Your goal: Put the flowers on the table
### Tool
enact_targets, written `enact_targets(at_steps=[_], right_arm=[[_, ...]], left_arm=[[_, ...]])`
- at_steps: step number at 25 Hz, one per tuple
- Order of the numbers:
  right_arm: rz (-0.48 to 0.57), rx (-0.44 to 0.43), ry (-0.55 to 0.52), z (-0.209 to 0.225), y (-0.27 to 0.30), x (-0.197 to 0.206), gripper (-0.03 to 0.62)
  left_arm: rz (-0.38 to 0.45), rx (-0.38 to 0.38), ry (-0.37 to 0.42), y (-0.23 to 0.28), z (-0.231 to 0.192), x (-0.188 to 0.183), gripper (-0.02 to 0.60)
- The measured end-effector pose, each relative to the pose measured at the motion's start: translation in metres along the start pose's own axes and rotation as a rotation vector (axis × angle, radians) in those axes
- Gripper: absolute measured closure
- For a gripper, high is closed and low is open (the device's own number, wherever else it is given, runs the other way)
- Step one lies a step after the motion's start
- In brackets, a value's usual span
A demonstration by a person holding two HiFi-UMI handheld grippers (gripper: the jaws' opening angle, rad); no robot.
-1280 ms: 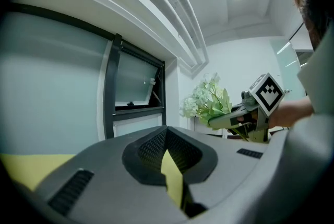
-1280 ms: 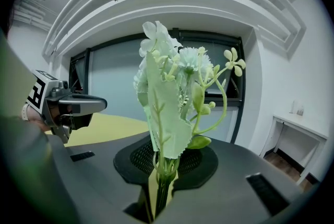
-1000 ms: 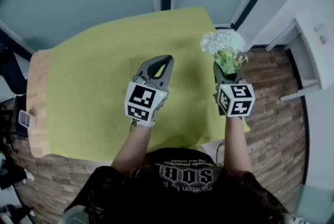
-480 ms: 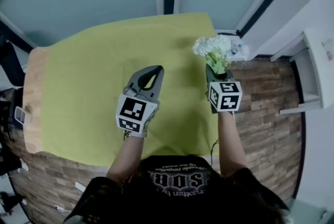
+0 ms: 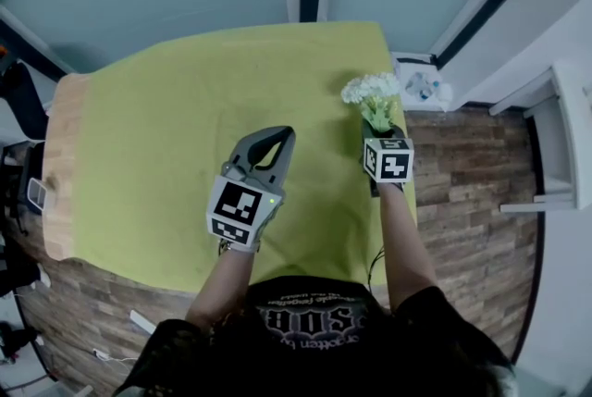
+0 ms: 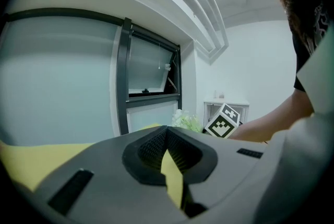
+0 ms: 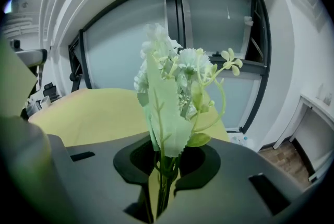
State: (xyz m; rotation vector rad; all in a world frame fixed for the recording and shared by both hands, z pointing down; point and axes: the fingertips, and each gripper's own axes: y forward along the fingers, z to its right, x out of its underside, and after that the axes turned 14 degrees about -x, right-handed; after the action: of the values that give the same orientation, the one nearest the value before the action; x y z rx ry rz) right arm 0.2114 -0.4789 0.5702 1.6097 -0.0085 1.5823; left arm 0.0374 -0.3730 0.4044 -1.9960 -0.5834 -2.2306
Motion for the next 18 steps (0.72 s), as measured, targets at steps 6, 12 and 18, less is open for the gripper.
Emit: enact_targets(at_steps=[6, 12, 18], right_arm=[[-0.079, 0.002, 0.022, 0.008, 0.02, 0.027, 0.528], [-0.132, 0.014, 0.028, 0.014, 0.031, 0.042, 0.491], [-0.153, 0.0, 0.044, 0.014, 0.032, 0.049, 0.388]], left_arm=[[-0.016, -0.014, 0.0, -0.001, -0.005, 0.007, 0.584], [-0.024, -0.022, 0.0, -0.001, -0.007, 0.01, 0.584], [-0.014, -0.028, 0.018, -0.002, -0.01, 0.007, 0.584]])
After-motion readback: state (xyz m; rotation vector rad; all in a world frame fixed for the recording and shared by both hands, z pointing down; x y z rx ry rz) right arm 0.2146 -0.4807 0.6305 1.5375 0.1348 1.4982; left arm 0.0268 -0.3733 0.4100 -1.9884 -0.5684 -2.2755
